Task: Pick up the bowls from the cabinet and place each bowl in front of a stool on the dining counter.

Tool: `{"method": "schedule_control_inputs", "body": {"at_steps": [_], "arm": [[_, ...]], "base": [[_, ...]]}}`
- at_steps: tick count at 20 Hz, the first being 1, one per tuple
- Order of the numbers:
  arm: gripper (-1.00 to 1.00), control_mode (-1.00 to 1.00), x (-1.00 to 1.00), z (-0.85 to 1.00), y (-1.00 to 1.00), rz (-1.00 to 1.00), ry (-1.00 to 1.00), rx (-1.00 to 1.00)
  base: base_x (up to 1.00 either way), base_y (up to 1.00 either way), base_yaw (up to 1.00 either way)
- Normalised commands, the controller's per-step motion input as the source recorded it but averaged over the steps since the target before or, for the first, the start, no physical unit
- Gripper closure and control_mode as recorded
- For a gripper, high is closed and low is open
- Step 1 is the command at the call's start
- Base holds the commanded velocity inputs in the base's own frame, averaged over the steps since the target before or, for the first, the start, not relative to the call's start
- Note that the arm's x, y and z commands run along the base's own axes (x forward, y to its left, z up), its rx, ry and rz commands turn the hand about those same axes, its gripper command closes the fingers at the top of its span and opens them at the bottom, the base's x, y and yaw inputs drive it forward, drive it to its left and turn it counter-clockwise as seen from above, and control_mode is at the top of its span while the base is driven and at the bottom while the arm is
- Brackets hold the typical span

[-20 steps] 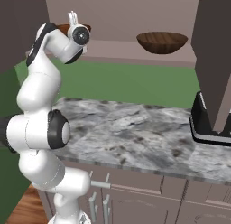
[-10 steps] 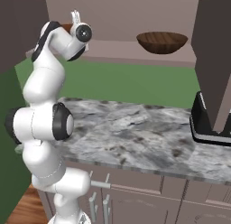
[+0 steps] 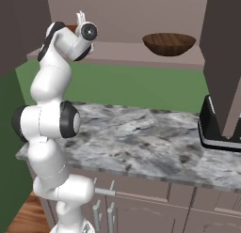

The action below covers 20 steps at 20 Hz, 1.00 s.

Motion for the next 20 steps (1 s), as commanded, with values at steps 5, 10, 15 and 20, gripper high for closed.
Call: {"method": "schedule_control_inputs", "body": {"at_steps": [5, 10, 15, 20], "arm": [[-1.0, -1.0, 0.19, 0.0, 0.07, 0.0, 0.06, 0.0], [-1.0, -1.0, 0.17, 0.0, 0.07, 0.0, 0.04, 0.0], [-1.0, -1.0, 0.07, -0.09, 0.09, 0.0, 0.08, 0.0], [1.0, -1.0, 0.0, -0.15, 0.08, 0.0, 0.11, 0.0]], "base": [[0.0, 0.0, 0.0], [0.0, 0.0, 0.0], [0.0, 0.0, 0.0], [0.0, 0.0, 0.0]]}}
